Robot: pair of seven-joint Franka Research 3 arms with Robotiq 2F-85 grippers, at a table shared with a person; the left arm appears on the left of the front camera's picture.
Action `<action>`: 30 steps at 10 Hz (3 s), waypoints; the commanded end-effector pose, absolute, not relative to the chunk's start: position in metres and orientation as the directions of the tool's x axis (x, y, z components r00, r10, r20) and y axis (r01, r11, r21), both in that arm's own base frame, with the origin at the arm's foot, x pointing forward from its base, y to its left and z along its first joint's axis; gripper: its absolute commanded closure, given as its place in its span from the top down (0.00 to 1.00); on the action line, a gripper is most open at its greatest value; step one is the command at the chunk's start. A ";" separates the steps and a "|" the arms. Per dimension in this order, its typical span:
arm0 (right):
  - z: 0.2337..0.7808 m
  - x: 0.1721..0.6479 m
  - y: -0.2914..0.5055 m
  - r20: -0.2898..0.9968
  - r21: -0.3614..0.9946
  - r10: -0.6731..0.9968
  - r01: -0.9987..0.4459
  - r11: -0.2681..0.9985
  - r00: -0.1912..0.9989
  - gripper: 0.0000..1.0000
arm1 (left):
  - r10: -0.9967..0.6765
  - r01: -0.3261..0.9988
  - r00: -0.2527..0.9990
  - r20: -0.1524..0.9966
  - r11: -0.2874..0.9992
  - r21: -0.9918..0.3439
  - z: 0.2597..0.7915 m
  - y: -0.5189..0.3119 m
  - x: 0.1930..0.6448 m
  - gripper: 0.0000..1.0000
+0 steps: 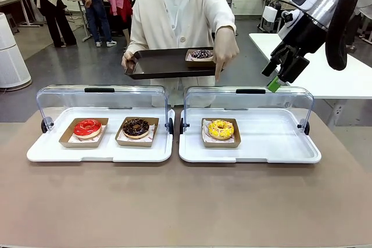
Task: Provide the desired donut to the person.
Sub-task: Pick up and lift the Paper togo box containing the Donut pointed at by the person.
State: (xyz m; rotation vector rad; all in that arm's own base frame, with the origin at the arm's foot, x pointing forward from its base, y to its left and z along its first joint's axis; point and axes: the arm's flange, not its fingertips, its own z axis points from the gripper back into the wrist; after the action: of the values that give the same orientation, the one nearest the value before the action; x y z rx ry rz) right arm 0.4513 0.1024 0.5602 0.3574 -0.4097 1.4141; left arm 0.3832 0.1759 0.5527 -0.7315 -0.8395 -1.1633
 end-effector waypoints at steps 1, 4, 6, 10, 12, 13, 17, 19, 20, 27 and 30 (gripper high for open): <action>0.560 0.451 0.102 0.477 -0.003 0.872 -0.992 0.126 0.109 1.00 | -0.474 0.970 0.163 0.865 0.235 -0.054 0.553 0.176 0.382 1.00; 0.536 0.436 0.183 0.249 0.021 0.968 -1.000 0.019 0.024 1.00 | -0.474 0.970 0.163 0.865 0.235 -0.054 0.553 0.176 0.382 1.00; 0.510 0.424 0.218 0.138 0.050 0.990 -0.998 0.030 0.037 1.00 | -0.474 0.970 0.163 0.865 0.235 -0.054 0.553 0.176 0.382 1.00; 0.443 0.440 0.267 0.085 0.067 0.991 -0.993 0.100 0.105 1.00 | -0.474 0.970 0.163 0.865 0.235 -0.054 0.553 0.176 0.382 1.00; 0.422 0.450 0.278 0.116 0.023 0.992 -0.999 0.040 0.042 1.00 | -0.474 0.970 0.163 0.865 0.235 -0.054 0.553 0.176 0.382 1.00; 0.411 0.454 0.281 0.115 0.026 0.993 -0.999 0.023 0.026 1.00 | -0.474 0.970 0.163 0.865 0.235 -0.054 0.553 0.176 0.382 1.00; 0.408 0.451 0.281 0.128 0.062 0.990 -0.997 0.043 0.051 1.00 | -0.474 0.970 0.163 0.865 0.235 -0.054 0.553 0.176 0.382 1.00; 0.409 0.453 0.283 0.114 0.064 0.993 -0.997 0.031 0.038 1.00 | -0.474 0.970 0.163 0.865 0.235 -0.054 0.553 0.176 0.382 1.00; 0.397 0.455 0.288 0.054 -0.003 0.999 -1.000 -0.006 -0.006 1.00 | -0.474 0.970 0.163 0.865 0.235 -0.054 0.553 0.176 0.382 1.00; 0.357 0.482 0.302 0.130 -0.098 0.991 -0.995 -0.015 -0.028 1.00 | -0.474 0.970 0.163 0.865 0.235 -0.054 0.553 0.176 0.382 1.00; 0.339 0.485 0.304 0.109 -0.065 0.994 -0.998 0.007 0.000 1.00 | -0.474 0.970 0.163 0.865 0.235 -0.054 0.553 0.176 0.382 1.00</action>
State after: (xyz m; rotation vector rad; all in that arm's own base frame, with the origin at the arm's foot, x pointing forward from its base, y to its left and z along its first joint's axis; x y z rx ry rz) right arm 0.4824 0.2988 0.3398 0.0316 -0.1376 1.5919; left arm 0.3832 0.1756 0.5528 -0.7314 -0.8389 -1.1638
